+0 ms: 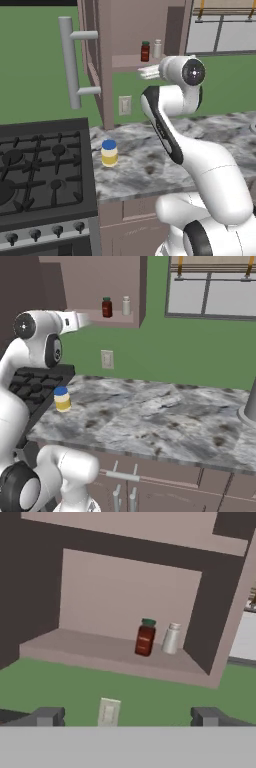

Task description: Collect the paprika, mayonnaise, and shaker from the cabinet and place them next to the stove.

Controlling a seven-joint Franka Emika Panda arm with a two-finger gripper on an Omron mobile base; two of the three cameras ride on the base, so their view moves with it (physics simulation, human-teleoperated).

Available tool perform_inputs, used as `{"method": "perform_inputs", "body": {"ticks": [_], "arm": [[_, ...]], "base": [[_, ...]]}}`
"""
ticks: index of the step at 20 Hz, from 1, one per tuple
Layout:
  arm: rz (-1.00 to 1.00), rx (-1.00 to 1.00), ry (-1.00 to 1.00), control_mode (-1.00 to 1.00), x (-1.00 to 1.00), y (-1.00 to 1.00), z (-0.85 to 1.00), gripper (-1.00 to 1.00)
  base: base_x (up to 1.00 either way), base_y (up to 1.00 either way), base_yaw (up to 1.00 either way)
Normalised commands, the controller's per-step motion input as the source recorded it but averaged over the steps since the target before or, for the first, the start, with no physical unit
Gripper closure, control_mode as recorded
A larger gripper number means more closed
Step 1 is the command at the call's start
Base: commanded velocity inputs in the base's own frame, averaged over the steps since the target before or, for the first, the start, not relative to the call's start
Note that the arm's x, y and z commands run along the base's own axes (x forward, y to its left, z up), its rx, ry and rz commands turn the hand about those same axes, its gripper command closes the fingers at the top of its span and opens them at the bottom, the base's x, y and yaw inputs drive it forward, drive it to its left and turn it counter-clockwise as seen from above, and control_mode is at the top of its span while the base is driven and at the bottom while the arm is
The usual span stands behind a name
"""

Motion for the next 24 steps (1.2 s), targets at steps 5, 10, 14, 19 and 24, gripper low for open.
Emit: {"method": "perform_inputs", "body": {"ticks": [5,10,14,19,24], "arm": [[-0.23,0.0,0.0,-1.0,-0.04,-0.26,0.15,-1.0],[0.0,0.01,-0.01,-1.0,0.0,0.0,0.0,-1.0],[0.0,0.02,0.03,-1.0,0.18,0.0,0.02,-1.0],[0.0,0.05,0.03,-1.0,0.22,-0.05,0.01,-1.0],[0.01,0.09,0.0,-1.0,0.21,-0.14,0.0,-1.0]], "base": [[0.0,0.0,0.0],[0.0,0.0,0.0],[0.0,0.0,0.0],[0.0,0.0,0.0],[0.0,0.0,0.0]]}}
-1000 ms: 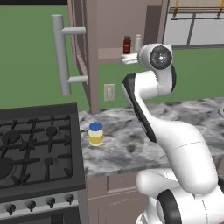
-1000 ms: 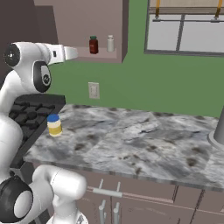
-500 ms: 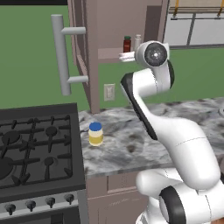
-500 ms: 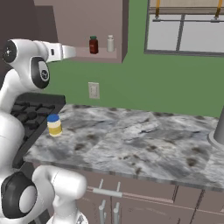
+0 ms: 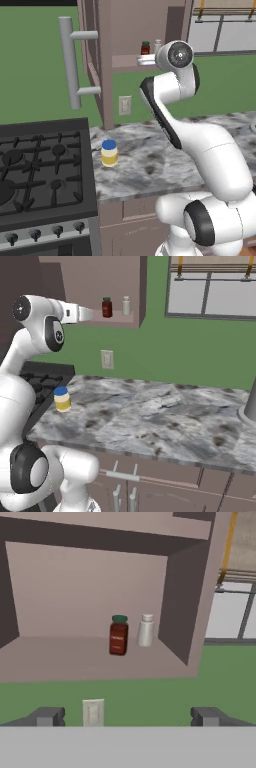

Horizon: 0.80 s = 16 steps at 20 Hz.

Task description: Collect the paprika, mayonnaise, and shaker from the cabinet and place them next to the stove.

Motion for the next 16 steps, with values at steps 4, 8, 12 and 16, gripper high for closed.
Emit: {"method": "perform_inputs", "body": {"ticks": [4,8,12,16], "arm": [[0.02,0.1,0.0,-1.0,0.23,-0.06,0.0,-1.0],[0.0,0.08,0.0,-1.0,0.26,0.0,0.0,-1.0],[0.0,0.09,0.0,-1.0,0.25,0.0,0.0,-1.0],[0.0,0.04,0.01,-1.0,0.26,0.0,0.03,-1.0]], "base": [[0.0,0.0,0.0],[0.0,0.0,0.0],[0.0,0.0,0.0],[0.0,0.0,0.0]]}}
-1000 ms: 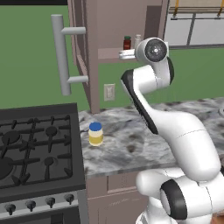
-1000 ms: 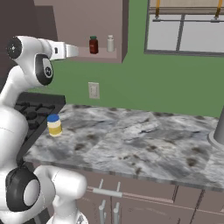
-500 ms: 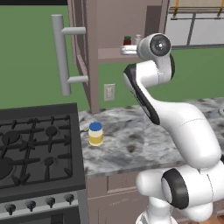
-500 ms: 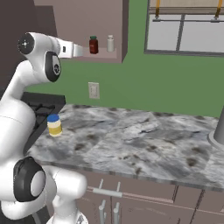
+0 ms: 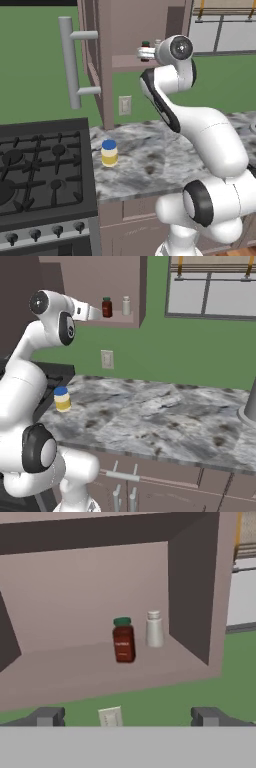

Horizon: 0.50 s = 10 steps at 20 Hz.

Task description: Collect the paprika, mayonnaise, and shaker from the cabinet and place them next to the stove.

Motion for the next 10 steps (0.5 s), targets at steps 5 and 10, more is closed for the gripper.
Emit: {"method": "perform_inputs", "body": {"ticks": [5,10], "arm": [[0.0,0.0,0.03,-1.0,0.27,0.0,0.02,-1.0],[0.0,0.0,0.0,-1.0,0.29,0.0,0.03,-1.0]], "base": [[0.0,0.0,0.0],[0.0,0.0,0.0]]}}
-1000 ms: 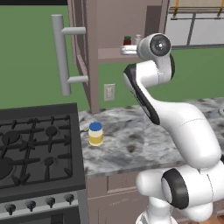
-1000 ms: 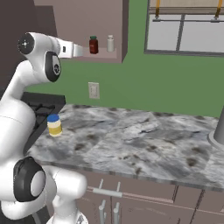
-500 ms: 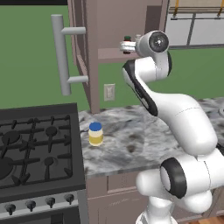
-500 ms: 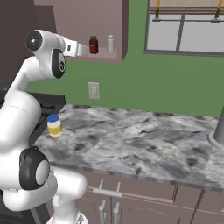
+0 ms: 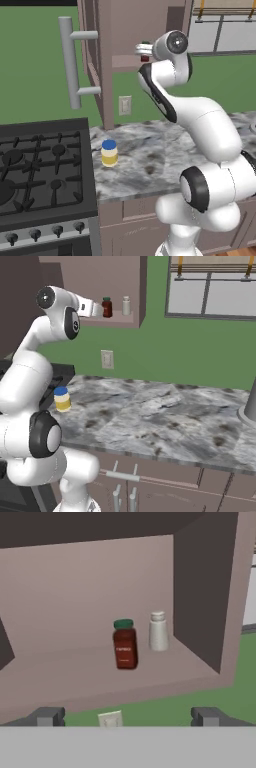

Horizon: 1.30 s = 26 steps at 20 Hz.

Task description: Collect the paprika, mayonnaise, and shaker from the cabinet and place them next to the stove.

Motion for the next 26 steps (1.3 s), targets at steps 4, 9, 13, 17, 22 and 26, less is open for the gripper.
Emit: {"method": "perform_inputs", "body": {"ticks": [4,9,13,17,22,26], "arm": [[0.0,0.0,0.0,-1.0,0.23,0.0,0.09,-1.0],[0.0,0.0,0.0,-1.0,0.29,0.0,0.1,-1.0],[0.0,0.0,0.0,-1.0,0.33,0.0,0.01,-1.0],[0.0,0.0,0.0,-1.0,0.31,0.0,0.0,-1.0],[0.0,0.0,0.02,-1.0,0.28,-0.01,0.0,-1.0],[0.0,0.0,0.02,-1.0,0.25,0.0,0.0,-1.0]], "base": [[0.0,0.0,0.0],[0.0,0.0,0.0],[0.0,0.0,0.0],[0.0,0.0,0.0],[0.0,0.0,0.0],[0.0,0.0,0.0]]}}
